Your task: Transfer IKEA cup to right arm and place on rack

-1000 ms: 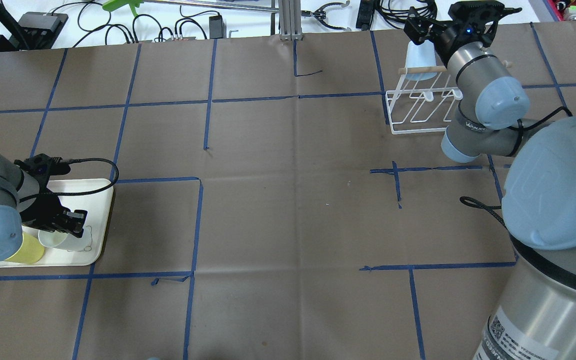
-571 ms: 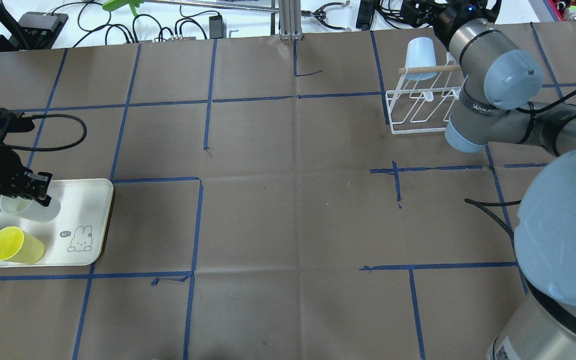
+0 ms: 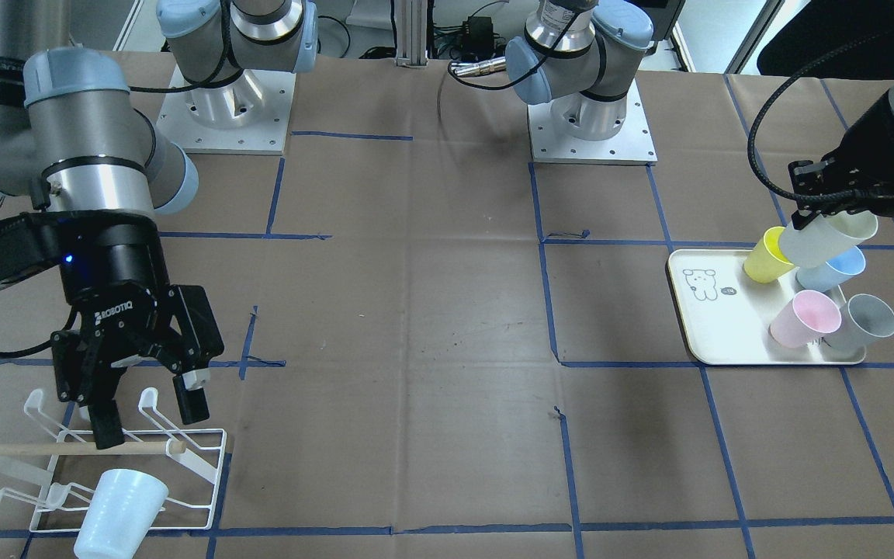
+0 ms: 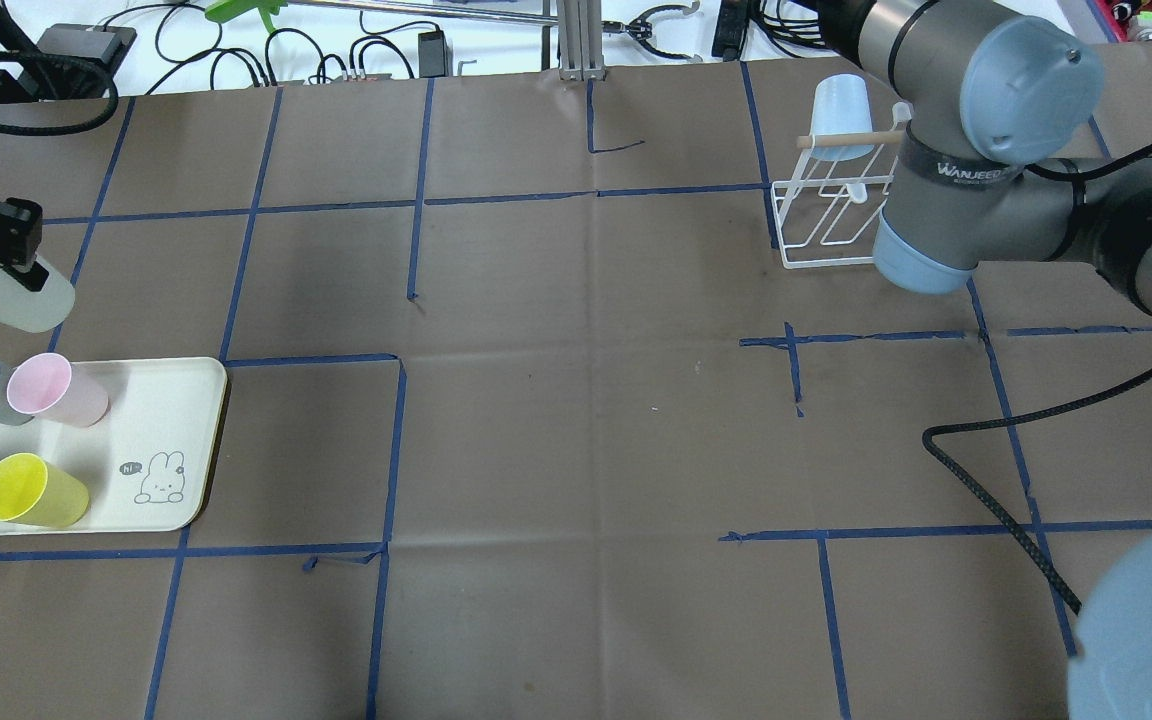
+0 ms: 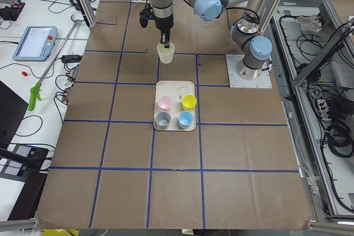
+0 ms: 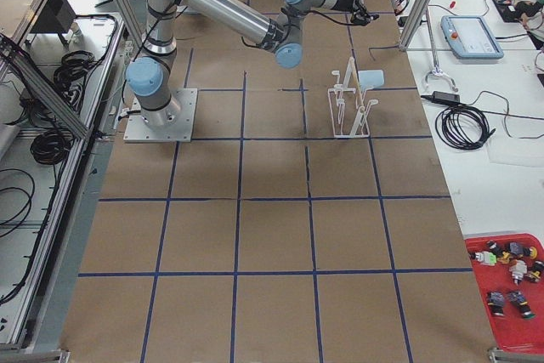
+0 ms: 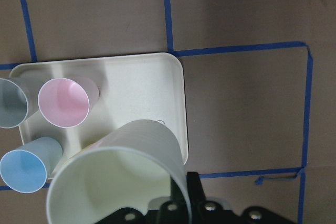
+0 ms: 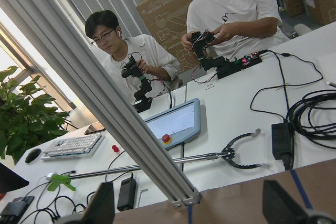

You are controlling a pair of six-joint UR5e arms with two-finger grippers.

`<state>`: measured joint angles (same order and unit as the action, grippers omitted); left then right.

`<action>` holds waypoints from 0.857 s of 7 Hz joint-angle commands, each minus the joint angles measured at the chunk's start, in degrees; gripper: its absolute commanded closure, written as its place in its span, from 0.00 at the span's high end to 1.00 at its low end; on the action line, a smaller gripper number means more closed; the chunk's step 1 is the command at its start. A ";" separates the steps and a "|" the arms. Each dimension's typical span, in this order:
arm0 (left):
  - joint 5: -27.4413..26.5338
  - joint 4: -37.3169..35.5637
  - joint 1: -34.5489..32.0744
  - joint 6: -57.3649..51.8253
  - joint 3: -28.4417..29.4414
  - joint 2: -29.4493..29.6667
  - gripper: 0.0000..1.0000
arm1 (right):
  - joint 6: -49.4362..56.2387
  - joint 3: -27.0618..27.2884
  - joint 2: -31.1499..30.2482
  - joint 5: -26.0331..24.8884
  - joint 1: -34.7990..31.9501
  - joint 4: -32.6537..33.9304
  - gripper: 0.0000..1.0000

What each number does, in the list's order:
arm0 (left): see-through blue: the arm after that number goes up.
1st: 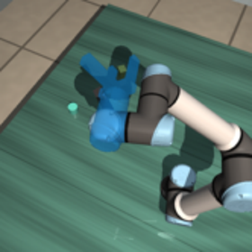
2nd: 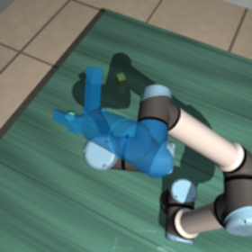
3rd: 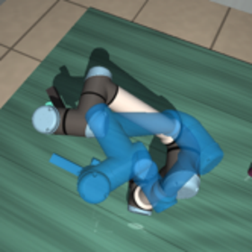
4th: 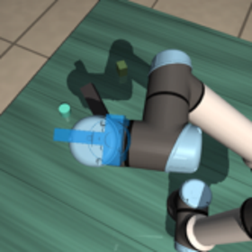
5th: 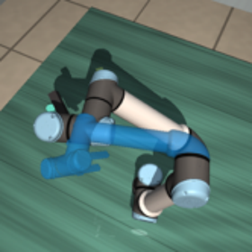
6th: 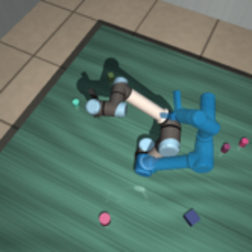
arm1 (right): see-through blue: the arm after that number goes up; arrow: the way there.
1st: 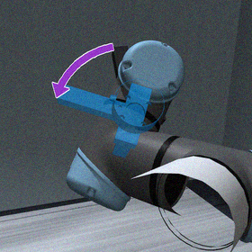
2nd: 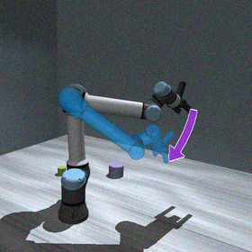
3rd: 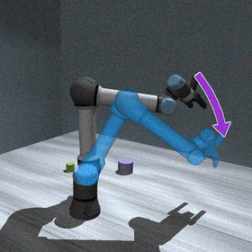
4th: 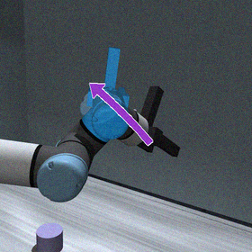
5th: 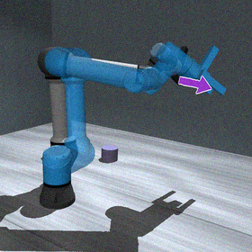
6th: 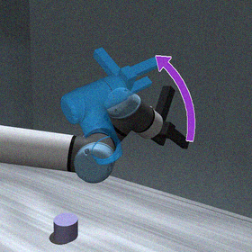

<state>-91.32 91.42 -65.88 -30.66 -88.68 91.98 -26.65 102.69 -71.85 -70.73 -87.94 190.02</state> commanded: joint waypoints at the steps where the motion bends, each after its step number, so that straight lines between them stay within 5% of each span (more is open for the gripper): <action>1: 5.42 -7.86 -3.97 -1.59 1.49 2.83 0.00 | -16.77 1.45 -1.97 0.15 -3.97 -0.53 1.00; 3: 20.05 -21.99 -8.02 -1.68 -1.04 3.99 0.00 | -36.09 2.78 -1.97 0.24 -5.48 1.39 1.00; 6: 35.98 -42.56 -9.00 -1.94 -10.60 3.90 0.00 | -52.14 7.34 -1.97 0.24 -6.19 14.65 0.99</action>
<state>-61.78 57.97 -74.58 -32.40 -95.26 95.65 -72.80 108.07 -73.82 -70.49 -93.94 199.86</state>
